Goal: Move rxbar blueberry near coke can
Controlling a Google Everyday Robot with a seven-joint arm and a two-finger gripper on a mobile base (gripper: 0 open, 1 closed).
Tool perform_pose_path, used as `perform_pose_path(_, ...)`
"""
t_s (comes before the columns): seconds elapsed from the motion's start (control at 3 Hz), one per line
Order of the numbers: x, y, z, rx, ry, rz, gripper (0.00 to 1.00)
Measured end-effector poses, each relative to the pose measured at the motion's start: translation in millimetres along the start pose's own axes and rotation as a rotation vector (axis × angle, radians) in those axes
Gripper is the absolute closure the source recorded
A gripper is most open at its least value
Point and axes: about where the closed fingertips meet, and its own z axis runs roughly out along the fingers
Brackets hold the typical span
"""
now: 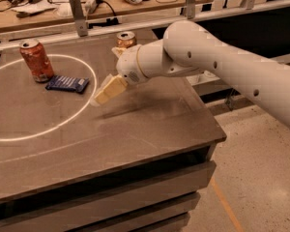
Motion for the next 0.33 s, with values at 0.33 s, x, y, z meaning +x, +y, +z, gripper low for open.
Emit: perform_pose_path(0.33, 0.0, 0.1, 0.1, 0.0, 0.0, 0.0, 0.0)
